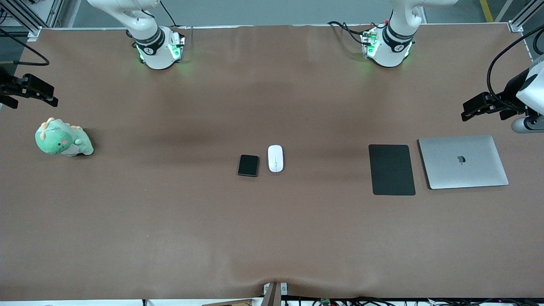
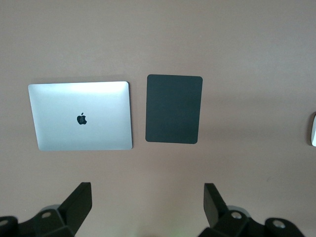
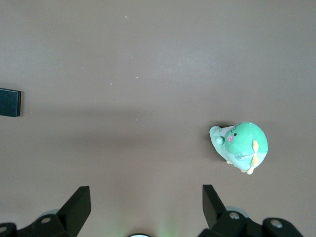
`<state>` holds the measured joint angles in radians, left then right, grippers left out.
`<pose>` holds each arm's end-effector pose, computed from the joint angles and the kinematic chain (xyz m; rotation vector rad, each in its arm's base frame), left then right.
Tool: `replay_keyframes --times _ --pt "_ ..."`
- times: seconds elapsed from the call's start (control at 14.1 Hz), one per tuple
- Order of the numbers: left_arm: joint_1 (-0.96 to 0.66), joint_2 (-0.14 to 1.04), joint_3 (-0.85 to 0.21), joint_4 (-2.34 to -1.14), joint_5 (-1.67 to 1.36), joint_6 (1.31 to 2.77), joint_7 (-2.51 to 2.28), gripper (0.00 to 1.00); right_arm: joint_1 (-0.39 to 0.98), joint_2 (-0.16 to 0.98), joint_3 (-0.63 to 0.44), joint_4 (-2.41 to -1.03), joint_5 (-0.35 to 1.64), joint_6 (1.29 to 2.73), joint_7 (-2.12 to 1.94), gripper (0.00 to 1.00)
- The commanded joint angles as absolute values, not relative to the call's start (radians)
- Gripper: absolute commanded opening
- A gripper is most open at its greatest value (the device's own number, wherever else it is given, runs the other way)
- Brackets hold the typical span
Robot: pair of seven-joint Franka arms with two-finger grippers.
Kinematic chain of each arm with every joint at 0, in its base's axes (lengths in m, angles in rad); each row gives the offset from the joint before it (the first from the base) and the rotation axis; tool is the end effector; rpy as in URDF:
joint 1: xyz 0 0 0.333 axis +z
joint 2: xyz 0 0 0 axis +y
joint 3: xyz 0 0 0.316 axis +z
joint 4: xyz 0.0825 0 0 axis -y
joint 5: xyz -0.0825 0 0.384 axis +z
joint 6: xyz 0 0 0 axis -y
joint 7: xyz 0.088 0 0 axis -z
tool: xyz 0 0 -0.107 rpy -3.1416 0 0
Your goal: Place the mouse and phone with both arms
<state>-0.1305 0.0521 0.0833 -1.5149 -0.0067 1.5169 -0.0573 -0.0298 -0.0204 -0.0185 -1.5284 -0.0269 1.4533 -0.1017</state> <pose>0.5643 -0.0287 0.6171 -3.1403 -0.0155 0.0785 0.5353 -0.0291 0.6454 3.1171 0.0795 -0.0882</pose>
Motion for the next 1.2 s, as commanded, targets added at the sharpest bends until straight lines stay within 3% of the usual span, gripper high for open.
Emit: replay_keyframes --times 0.0,0.85,1.13 --pt "-0.132 0.032 0.081 -1.531 -0.002 1.531 -0.051 1.0 -0.04 -0.021 -0.014 -1.529 -0.017 1.451 -0.109 1.0" --pt "-0.13 0.037 0.08 -1.535 -0.015 1.532 -0.06 1.0 -0.048 -0.006 -0.008 -1.525 -0.005 1.463 -0.109 1.0" --pt "-0.172 0.099 0.054 -1.536 -0.049 1.575 -0.121 1.0 -0.049 0.035 -0.009 -1.482 0.041 1.467 -0.11 1.0"
